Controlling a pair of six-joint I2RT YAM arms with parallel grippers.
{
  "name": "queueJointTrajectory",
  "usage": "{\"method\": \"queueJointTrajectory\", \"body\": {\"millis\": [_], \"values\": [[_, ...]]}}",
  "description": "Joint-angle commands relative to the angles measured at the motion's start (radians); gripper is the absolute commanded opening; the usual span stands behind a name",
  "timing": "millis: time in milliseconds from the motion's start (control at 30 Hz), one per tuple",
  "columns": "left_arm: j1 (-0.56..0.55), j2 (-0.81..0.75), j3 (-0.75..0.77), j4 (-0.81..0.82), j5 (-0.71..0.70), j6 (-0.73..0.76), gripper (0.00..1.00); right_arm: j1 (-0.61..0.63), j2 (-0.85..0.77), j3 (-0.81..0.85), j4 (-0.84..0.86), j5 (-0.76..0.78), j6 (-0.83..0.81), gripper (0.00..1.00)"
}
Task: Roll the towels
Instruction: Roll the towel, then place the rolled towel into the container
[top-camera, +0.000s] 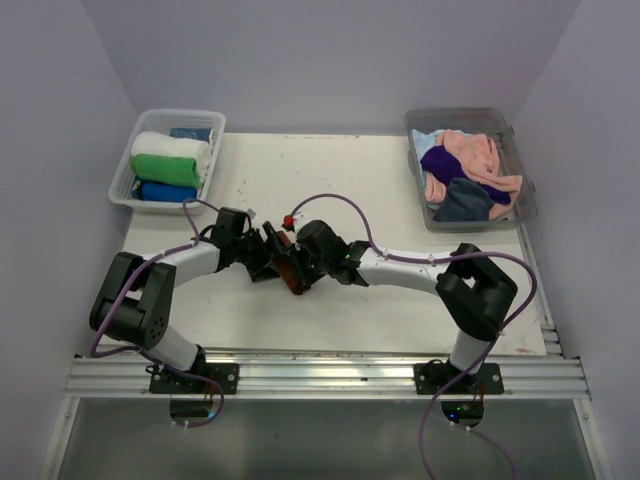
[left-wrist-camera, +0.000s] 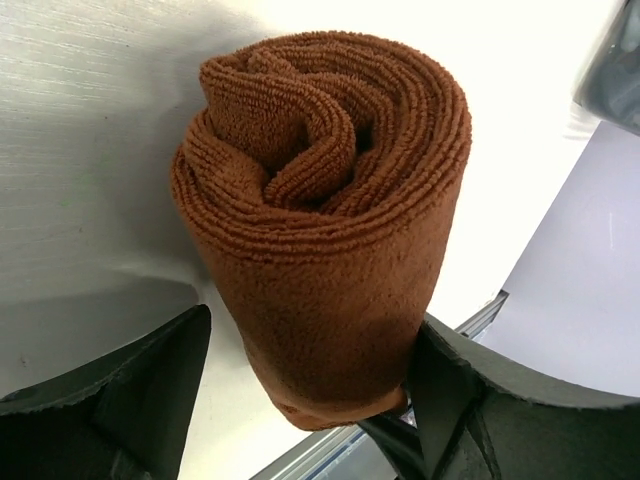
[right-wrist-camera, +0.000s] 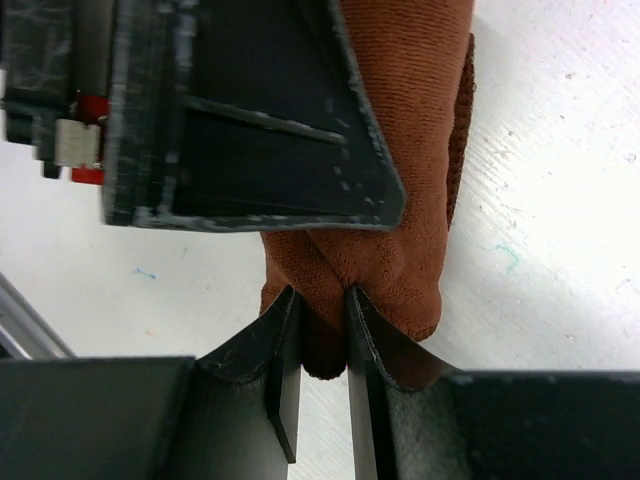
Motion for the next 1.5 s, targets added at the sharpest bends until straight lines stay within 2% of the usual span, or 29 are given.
{"method": "queueJointTrajectory", "body": {"millis": [0,367,800,833,900,1000,1033,1067,1133,1233,1467], "values": [[-0.002,-0.033,0.015,0.0,-0.004,0.005,0.79,-0.055,-0.064,-0.068,0.144,-0.165,0.103,0.12],[-0.002,-0.036,-0.004,0.039,0.005,-0.003,0.78,-0.139,-0.095,-0.162,0.318,-0.368,0.242,0.11],[-0.002,-0.026,-0.013,0.065,0.01,-0.006,0.79,-0.205,-0.032,-0.203,0.441,-0.492,0.351,0.08],[-0.002,-0.023,-0.01,0.066,0.009,-0.006,0.78,-0.204,-0.031,-0.203,0.439,-0.495,0.351,0.08],[-0.002,-0.015,-0.008,0.068,0.005,-0.006,0.69,-0.204,-0.028,-0.202,0.438,-0.497,0.351,0.09],[-0.002,-0.006,-0.005,0.066,0.005,-0.009,0.49,-0.204,-0.031,-0.194,0.413,-0.498,0.342,0.24],[-0.002,-0.007,-0.005,0.066,0.005,-0.009,0.45,-0.205,-0.034,-0.193,0.405,-0.498,0.339,0.4],[-0.002,-0.01,-0.004,0.062,0.004,-0.009,0.38,-0.205,-0.037,-0.188,0.396,-0.492,0.327,0.49],[-0.002,-0.015,0.007,0.051,-0.004,0.002,0.33,-0.207,-0.054,-0.18,0.355,-0.484,0.316,0.68],[-0.002,-0.015,0.033,0.025,-0.004,0.023,0.29,-0.213,-0.1,-0.168,0.274,-0.426,0.264,0.77],[0.007,-0.047,0.103,-0.035,0.028,0.051,0.27,-0.3,-0.32,-0.215,0.134,-0.248,0.172,0.8]]}}
